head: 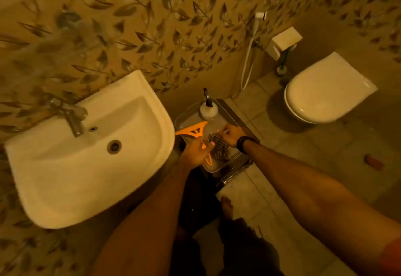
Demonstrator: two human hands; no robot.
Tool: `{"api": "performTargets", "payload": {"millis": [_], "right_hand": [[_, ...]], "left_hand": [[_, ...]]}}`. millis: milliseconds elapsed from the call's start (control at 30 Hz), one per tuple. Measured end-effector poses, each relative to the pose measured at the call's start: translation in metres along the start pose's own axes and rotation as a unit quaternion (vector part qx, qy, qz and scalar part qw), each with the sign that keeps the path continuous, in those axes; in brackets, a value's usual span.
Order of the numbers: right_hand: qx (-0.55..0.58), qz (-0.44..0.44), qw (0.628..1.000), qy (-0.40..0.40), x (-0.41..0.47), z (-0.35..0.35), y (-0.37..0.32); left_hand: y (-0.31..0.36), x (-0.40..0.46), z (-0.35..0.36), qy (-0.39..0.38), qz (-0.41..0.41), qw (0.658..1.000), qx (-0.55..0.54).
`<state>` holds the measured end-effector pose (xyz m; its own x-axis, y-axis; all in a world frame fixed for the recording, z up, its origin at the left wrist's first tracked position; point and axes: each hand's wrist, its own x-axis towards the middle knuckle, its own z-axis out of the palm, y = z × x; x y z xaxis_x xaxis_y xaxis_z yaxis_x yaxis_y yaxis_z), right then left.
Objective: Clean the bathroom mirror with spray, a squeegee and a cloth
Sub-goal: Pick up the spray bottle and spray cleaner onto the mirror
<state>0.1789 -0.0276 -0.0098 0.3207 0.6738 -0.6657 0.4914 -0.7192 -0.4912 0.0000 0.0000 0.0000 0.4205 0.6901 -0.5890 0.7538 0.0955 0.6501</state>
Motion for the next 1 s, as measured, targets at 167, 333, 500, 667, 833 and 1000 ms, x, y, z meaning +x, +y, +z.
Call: {"api": "performTargets", "payload": {"millis": [167,333,500,667,833,1000], "right_hand": [[0.043,-0.018,0.999,-0.017,0.076,0.007,0.0],[0.158,-0.037,0.986,0.049,0.15,-0.005,-0.025],[0.16,-0.035,0.986,0.025,0.201,-0.004,-0.038],[0.123,-0.093,0.988,0.008,0.204,0.016,-0.034],[0.07,-0.121,0.989,0.051,0.184,0.016,-0.019],[0.099,-0.16,0.977,0.1,0.147,-0.006,-0.019]], "left_hand": [[-0.011,0.059,0.015,0.048,-0.023,0.997,-0.05],[-0.025,0.097,0.034,0.064,-0.041,0.996,-0.041],[-0.035,0.114,0.041,0.068,-0.035,0.996,-0.045],[-0.043,0.123,0.044,0.064,-0.061,0.995,-0.044],[-0.04,0.118,0.045,0.058,-0.061,0.996,-0.039],[-0.013,0.111,0.022,0.072,-0.052,0.995,-0.046]]}}
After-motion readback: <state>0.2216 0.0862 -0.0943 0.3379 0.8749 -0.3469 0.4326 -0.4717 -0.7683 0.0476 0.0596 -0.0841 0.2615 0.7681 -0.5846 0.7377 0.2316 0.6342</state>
